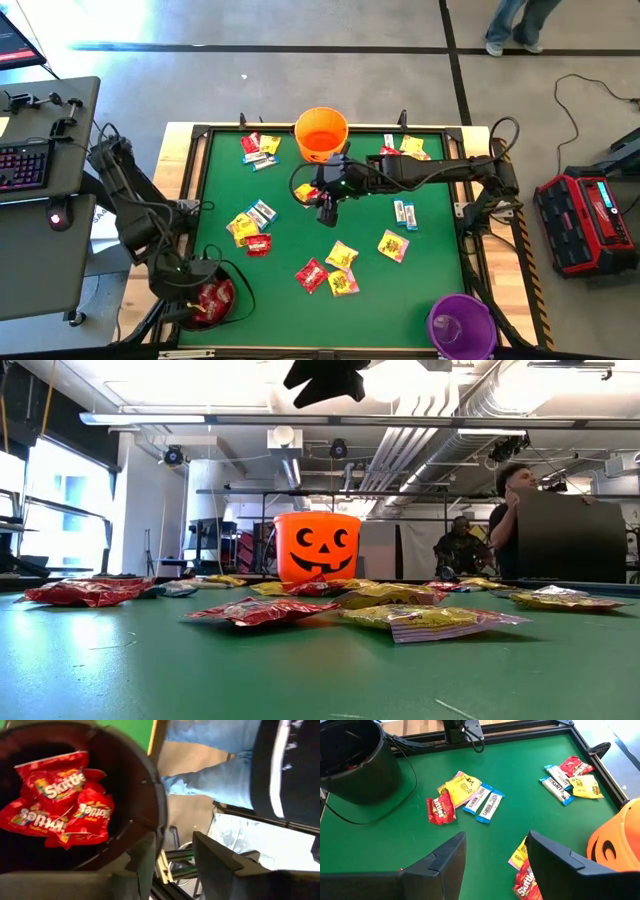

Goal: Sort candy by brand, put in halloween buckets
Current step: Put the red candy into the black bucket

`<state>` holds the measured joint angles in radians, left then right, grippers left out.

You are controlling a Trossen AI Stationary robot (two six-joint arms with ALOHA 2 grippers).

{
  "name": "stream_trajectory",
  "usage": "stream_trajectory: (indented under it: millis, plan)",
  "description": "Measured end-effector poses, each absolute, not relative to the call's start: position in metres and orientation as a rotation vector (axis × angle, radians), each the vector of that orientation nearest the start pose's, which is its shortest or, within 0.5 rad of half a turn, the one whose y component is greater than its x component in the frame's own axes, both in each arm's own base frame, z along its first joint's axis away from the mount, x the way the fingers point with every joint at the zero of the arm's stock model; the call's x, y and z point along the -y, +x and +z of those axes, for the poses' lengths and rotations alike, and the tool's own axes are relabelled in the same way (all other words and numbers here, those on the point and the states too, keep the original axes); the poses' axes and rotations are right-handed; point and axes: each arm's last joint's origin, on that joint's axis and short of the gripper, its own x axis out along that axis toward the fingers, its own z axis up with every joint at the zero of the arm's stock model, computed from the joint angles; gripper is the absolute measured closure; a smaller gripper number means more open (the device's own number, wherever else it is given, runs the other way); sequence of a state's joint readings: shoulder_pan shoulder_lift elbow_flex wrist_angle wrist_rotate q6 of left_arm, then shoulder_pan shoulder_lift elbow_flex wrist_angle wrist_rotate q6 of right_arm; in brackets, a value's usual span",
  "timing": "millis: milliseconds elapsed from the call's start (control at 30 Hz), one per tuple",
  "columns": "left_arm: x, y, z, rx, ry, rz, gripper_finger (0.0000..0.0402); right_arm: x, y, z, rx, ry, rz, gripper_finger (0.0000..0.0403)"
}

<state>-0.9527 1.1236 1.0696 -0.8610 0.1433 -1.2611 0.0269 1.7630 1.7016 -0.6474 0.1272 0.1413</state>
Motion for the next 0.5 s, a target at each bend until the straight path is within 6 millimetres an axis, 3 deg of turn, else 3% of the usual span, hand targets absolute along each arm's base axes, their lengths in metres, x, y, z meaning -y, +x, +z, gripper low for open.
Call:
stream_trajectory:
  millis: [267, 500]
  plan:
    - [0.168, 0.122, 0.341, -1.246, -0.694, -0.392, 0.0278, -0.007, 0.390, 0.344, -0.711, 0.118, -0.162, 0.0228]
    - [0.149, 0.134, 0.349, -1.139, -0.684, -0.371, 0.0296, -0.007, 0.387, 0.341, -0.748, 0.114, -0.215, 0.0303]
